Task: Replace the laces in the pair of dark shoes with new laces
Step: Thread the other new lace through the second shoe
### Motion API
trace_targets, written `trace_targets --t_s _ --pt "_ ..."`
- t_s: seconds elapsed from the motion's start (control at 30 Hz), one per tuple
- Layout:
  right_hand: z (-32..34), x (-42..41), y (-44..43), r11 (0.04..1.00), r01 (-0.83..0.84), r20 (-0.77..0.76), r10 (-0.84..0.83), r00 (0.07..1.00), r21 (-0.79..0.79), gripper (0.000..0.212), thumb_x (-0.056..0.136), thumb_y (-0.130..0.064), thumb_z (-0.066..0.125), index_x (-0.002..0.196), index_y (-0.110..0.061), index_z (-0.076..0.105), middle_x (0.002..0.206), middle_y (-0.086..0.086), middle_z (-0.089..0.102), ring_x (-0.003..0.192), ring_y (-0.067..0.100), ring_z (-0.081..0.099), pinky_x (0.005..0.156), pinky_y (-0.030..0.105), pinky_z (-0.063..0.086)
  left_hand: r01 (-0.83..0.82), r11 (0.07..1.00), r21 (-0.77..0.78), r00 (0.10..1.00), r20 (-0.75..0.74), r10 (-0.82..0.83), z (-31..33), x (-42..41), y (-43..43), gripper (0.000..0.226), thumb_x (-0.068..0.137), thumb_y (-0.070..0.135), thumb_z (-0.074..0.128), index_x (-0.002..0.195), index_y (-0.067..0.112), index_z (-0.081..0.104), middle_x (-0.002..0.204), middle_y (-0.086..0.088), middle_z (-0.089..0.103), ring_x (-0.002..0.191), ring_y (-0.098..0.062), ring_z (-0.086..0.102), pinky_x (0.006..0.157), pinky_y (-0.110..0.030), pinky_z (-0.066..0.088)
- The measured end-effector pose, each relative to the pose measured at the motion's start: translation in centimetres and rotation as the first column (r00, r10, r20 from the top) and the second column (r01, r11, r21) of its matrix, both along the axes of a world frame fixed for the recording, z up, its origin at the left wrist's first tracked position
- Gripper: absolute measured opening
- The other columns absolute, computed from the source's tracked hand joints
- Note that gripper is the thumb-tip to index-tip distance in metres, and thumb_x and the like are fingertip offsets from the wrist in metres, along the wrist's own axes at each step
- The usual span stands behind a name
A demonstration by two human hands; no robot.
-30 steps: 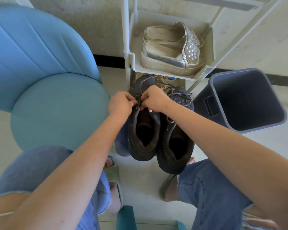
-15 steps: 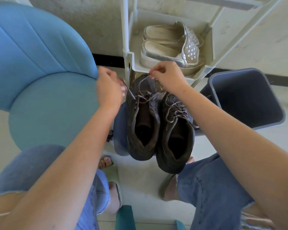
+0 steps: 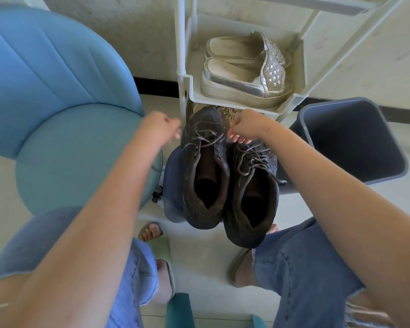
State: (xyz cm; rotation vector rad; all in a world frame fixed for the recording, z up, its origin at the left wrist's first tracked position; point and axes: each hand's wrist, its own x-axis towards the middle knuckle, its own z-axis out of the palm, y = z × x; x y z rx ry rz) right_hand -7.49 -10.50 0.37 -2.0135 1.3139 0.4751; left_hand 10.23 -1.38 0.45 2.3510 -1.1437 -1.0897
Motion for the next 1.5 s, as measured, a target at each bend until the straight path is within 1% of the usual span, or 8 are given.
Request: trace_targets --t_s 0.17,0.33,0.6,0.8,0.93,1.2,1.33,1.5 --pt "-0.2 0.2 0.4 0.994 0.001 0.05 0.005 0.999 -0.109 0.026 0.094 -0.009 0.051 0.11 0.004 0.067 0.119 0.017 0.064 0.077 0.016 0.059 0.072 0.021 0.046 0.26 0.953 0.157 0.965 -0.022 -0.26 -1.2 -2.1 0.7 0.021 0.096 0.028 0.052 0.097 0.011 0.064 0.072 -0.008 0.06 0.069 -0.02 0.054 0.054 -0.019 0.034" --pt "-0.7 0.1 0.4 0.976 -0.126 0.068 0.14 0.988 -0.176 0.012 0.091 -0.015 0.057 0.098 -0.018 0.066 0.116 -0.005 0.06 0.127 0.025 0.035 0.107 0.039 0.026 0.27 0.96 0.075 0.963 -0.024 -0.269 -1.1 -1.8 0.3 0.023 0.096 0.019 0.052 0.106 0.003 0.066 0.101 -0.013 0.07 0.083 -0.02 0.059 0.069 -0.025 0.04" --pt "-2.2 -0.3 0.5 0.982 -0.162 0.039 0.166 0.985 -0.101 0.009 0.091 -0.036 0.061 0.091 -0.027 0.06 0.13 0.002 0.052 0.137 0.032 0.021 0.113 0.049 0.019 -0.271 0.769 -0.579 0.95 -0.03 0.311 2.1 1.6 -0.6 0.026 0.093 0.015 0.044 0.071 0.026 0.053 0.07 0.013 0.056 0.065 -0.003 0.049 0.061 -0.017 0.038" --pt "-2.4 -0.5 -0.1 0.973 -0.229 -0.062 0.227 0.972 -0.023 0.014 0.094 -0.045 0.051 0.084 -0.035 0.051 0.141 0.009 0.045 0.145 0.033 0.008 0.115 0.057 0.009 -0.524 0.606 -0.599 0.846 -0.285 0.45 2.1 1.2 -0.7 0.028 0.095 0.011 0.037 0.071 0.026 0.042 0.075 0.013 0.056 0.073 -0.014 0.053 0.068 -0.033 0.045" --pt "-1.9 -1.0 -0.4 0.958 -0.278 -0.038 0.276 0.96 -0.066 0.013 0.087 -0.04 0.061 0.078 -0.033 0.056 0.103 -0.007 0.066 0.129 0.025 0.036 0.106 0.041 0.015 -0.625 0.5 -0.6 0.78 -0.473 0.409 2.6 0.9 -1.2 0.025 0.097 0.01 0.032 0.075 0.02 0.04 0.065 0.008 0.063 0.053 -0.015 0.047 0.043 -0.018 0.03" --pt "1.3 -1.7 -1.7 0.969 -0.13 0.149 0.163 0.975 -0.209 0.006 0.083 -0.019 0.066 0.089 -0.019 0.067 0.077 -0.017 0.058 0.078 -0.001 0.053 0.109 0.03 0.02 -0.367 0.837 -0.406 0.926 -0.25 0.284 1.6 0.6 -1.1 0.021 0.097 0.019 0.041 0.078 0.022 0.05 0.053 0.007 0.064 0.052 -0.014 0.042 0.051 -0.026 0.034" --pt "3.2 -1.8 -1.8 0.992 0.0 0.345 0.044 0.938 -0.125 0.01 0.081 -0.009 0.065 0.082 -0.019 0.063 0.06 -0.008 0.053 0.047 0.004 0.046 0.056 0.018 0.041 -0.429 0.6 -0.675 0.898 -0.246 0.365 3.0 0.7 -1.3 0.024 0.096 0.018 0.038 0.074 0.027 0.043 0.067 0.005 0.066 0.051 -0.009 0.044 0.064 -0.03 0.037" --pt "3.4 -2.2 -1.8 0.992 0.01 0.353 0.035 0.935 -0.125 0.011 0.082 -0.006 0.063 0.082 -0.017 0.061 0.06 -0.001 0.052 0.048 0.013 0.044 0.055 0.024 0.041 -0.569 0.428 -0.702 0.817 -0.428 0.386 3.6 0.6 -1.2 0.025 0.097 0.008 0.036 0.075 0.019 0.042 0.068 0.006 0.055 0.057 -0.005 0.053 0.055 -0.022 0.035"
